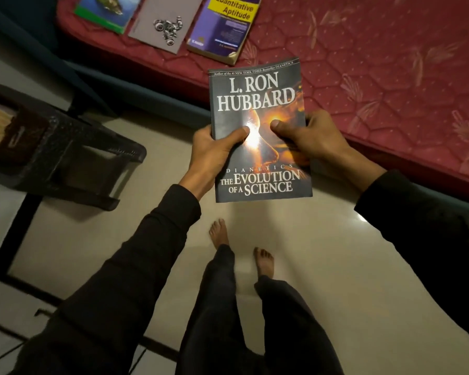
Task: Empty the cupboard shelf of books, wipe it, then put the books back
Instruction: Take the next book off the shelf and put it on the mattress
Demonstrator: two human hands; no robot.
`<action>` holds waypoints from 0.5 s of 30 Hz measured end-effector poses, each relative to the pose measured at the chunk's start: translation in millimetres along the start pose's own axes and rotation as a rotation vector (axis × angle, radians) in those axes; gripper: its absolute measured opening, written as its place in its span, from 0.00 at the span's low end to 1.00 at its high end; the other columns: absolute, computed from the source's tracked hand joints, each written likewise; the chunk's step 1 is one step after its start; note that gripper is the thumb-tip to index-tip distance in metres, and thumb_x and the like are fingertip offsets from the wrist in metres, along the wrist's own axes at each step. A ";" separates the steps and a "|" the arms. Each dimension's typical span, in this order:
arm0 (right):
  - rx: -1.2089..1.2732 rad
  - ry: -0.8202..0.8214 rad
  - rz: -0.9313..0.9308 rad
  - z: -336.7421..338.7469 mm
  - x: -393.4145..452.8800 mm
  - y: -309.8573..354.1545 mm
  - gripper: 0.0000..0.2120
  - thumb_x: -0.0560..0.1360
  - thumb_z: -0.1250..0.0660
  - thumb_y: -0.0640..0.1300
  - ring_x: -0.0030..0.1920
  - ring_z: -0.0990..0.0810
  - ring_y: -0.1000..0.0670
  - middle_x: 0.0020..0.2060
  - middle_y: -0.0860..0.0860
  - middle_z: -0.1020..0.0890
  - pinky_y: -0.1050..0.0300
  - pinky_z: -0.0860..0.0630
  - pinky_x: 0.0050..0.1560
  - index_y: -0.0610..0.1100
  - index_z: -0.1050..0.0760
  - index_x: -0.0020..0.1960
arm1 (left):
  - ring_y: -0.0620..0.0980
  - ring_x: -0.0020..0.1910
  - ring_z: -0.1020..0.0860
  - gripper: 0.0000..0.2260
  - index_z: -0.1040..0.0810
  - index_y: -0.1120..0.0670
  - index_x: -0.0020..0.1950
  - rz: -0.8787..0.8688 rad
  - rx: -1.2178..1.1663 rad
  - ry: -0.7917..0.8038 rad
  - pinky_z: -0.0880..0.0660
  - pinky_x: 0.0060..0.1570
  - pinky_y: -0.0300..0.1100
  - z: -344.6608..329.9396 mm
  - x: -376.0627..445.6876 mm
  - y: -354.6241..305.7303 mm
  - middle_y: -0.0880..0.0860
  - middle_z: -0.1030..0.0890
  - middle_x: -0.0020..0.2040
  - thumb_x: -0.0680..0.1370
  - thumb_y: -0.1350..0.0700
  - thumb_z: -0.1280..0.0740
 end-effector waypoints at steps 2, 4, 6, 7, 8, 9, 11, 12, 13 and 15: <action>-0.021 -0.016 -0.006 2.0 20.8 -2.5 0.07 0.78 0.31 0.41 0.24 0.24 0.58 0.25 0.55 0.21 0.65 0.30 0.25 0.39 0.21 0.42 | 0.53 0.42 0.15 0.08 0.21 0.54 0.50 0.017 0.014 0.026 0.19 0.40 0.41 -1.5 30.3 1.8 0.54 0.15 0.47 0.74 0.58 0.26; -0.090 -0.033 -0.017 5.9 43.1 -8.0 0.10 0.77 0.30 0.44 0.30 0.22 0.54 0.32 0.50 0.20 0.60 0.27 0.30 0.36 0.20 0.45 | 0.53 0.41 0.15 0.08 0.20 0.55 0.50 0.031 0.027 0.057 0.20 0.39 0.41 -4.7 58.3 4.2 0.55 0.15 0.46 0.73 0.58 0.25; -0.104 -0.046 -0.045 10.6 64.4 -16.3 0.11 0.77 0.30 0.45 0.32 0.23 0.51 0.34 0.47 0.21 0.56 0.26 0.33 0.36 0.19 0.44 | 0.52 0.41 0.15 0.09 0.20 0.56 0.51 0.042 0.048 0.086 0.20 0.39 0.41 -10.0 82.8 8.2 0.55 0.15 0.46 0.73 0.58 0.25; -0.106 -0.058 -0.053 13.1 74.6 -20.5 0.11 0.77 0.30 0.45 0.32 0.24 0.50 0.34 0.46 0.21 0.56 0.26 0.33 0.36 0.20 0.44 | 0.52 0.41 0.15 0.09 0.19 0.57 0.51 0.045 0.062 0.097 0.20 0.39 0.41 -13.5 94.6 10.3 0.55 0.15 0.46 0.73 0.58 0.25; -0.112 -0.073 -0.059 15.1 84.4 -24.8 0.13 0.77 0.30 0.46 0.32 0.25 0.49 0.35 0.45 0.22 0.55 0.27 0.33 0.35 0.20 0.44 | 0.52 0.41 0.15 0.09 0.19 0.57 0.51 0.046 0.074 0.105 0.20 0.39 0.41 -17.1 105.2 12.8 0.55 0.15 0.46 0.73 0.59 0.25; -0.114 -0.084 -0.064 17.0 93.7 -28.9 0.15 0.76 0.29 0.46 0.34 0.25 0.48 0.36 0.44 0.22 0.54 0.27 0.35 0.32 0.21 0.45 | 0.51 0.40 0.15 0.10 0.19 0.57 0.52 0.049 0.083 0.116 0.20 0.39 0.40 -20.6 115.0 15.1 0.54 0.15 0.46 0.73 0.59 0.25; -0.098 -0.101 -0.071 21.4 110.7 -36.7 0.20 0.76 0.29 0.47 0.35 0.27 0.47 0.37 0.42 0.23 0.50 0.29 0.37 0.27 0.24 0.49 | 0.49 0.40 0.15 0.10 0.19 0.57 0.52 0.058 0.090 0.154 0.21 0.38 0.39 -28.3 133.4 20.0 0.53 0.15 0.45 0.73 0.58 0.25; -0.092 -0.108 -0.079 24.5 119.4 -41.0 0.21 0.76 0.29 0.47 0.36 0.28 0.46 0.37 0.42 0.24 0.50 0.30 0.37 0.26 0.25 0.50 | 0.48 0.40 0.15 0.10 0.19 0.56 0.52 0.063 0.093 0.173 0.21 0.38 0.38 -32.4 142.3 22.3 0.52 0.15 0.45 0.73 0.58 0.25; -0.085 -0.113 -0.087 27.9 128.3 -45.1 0.22 0.76 0.29 0.47 0.36 0.28 0.46 0.36 0.42 0.24 0.50 0.30 0.37 0.25 0.25 0.51 | 0.48 0.41 0.15 0.10 0.19 0.56 0.52 0.067 0.098 0.187 0.21 0.38 0.38 -36.3 151.0 24.5 0.52 0.15 0.45 0.73 0.58 0.25; -0.068 -0.131 -0.098 35.5 148.1 -54.3 0.21 0.76 0.29 0.47 0.35 0.28 0.47 0.36 0.43 0.24 0.51 0.30 0.37 0.26 0.24 0.50 | 0.49 0.41 0.15 0.11 0.20 0.55 0.53 0.070 0.112 0.199 0.21 0.39 0.39 -44.8 169.6 28.9 0.52 0.15 0.46 0.73 0.57 0.25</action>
Point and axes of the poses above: each hand's wrist, its own x-axis towards the middle knuckle, its own z-axis out of the back of the hand, y = z × x, the point moved 5 cm from there along x, towards the middle knuckle
